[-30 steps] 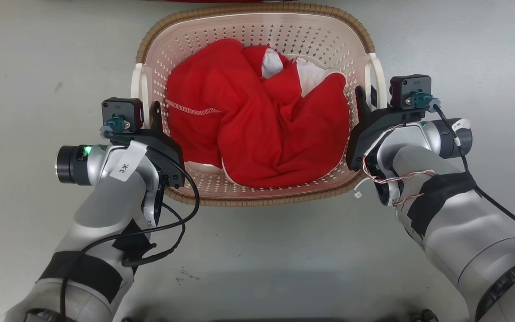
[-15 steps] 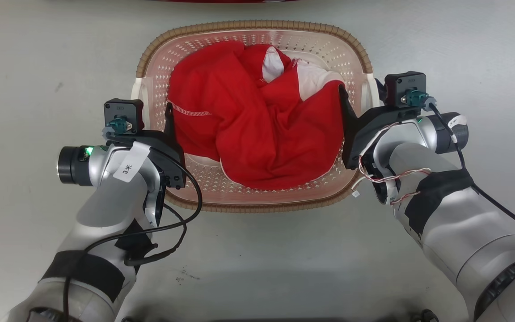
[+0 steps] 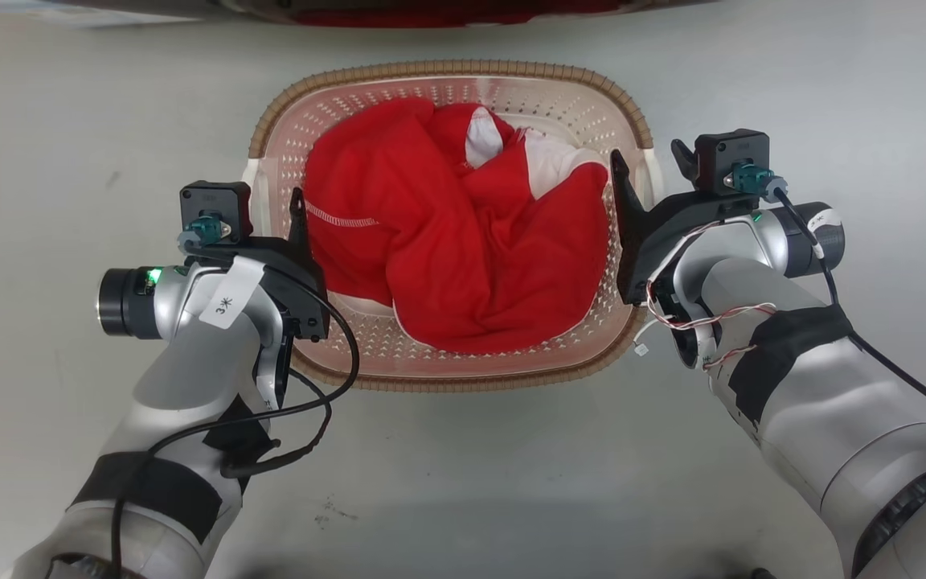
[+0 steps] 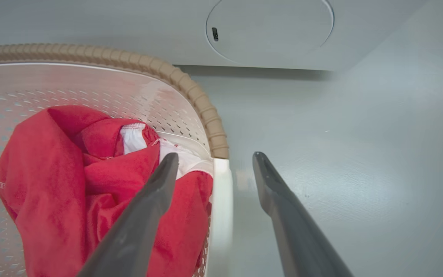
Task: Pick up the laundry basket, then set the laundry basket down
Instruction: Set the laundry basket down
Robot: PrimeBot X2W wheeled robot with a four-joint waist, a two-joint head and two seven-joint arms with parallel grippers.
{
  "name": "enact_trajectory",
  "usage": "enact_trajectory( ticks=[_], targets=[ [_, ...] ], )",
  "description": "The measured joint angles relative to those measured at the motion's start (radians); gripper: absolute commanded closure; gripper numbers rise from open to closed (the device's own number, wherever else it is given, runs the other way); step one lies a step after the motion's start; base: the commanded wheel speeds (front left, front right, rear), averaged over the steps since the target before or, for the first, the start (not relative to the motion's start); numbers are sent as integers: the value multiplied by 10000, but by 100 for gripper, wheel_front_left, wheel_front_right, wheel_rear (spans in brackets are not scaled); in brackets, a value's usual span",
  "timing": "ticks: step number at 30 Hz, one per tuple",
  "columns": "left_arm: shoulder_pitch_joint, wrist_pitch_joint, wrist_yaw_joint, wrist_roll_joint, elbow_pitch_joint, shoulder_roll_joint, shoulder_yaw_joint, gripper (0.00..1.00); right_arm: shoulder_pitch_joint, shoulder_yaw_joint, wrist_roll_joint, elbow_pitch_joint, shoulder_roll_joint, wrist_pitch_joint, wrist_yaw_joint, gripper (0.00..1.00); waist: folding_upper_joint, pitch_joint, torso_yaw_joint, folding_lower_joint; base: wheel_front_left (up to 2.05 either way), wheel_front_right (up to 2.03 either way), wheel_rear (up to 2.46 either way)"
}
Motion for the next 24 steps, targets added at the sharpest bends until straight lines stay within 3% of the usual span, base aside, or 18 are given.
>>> enact_trajectory(
  ticks=[8, 16, 24],
  targets=[
    [221, -12, 0, -4, -90, -4, 155, 0, 83, -119, 12, 54, 4, -188, 2, 0, 0, -642, -98, 0, 0, 0, 0],
    [836, -12, -15, 232, -721, 77, 132, 0, 650, -297, 50, 134, -8, -276, 259, 0, 0, -1611, -185, 0, 0, 0, 0],
    [1862, -12, -13, 550, -1645, 238, 303, 0, 1575, -1057, 75, -464, -134, -276, 268, 0, -1, -2733, -245, -1, 0, 0, 0]
  ],
)
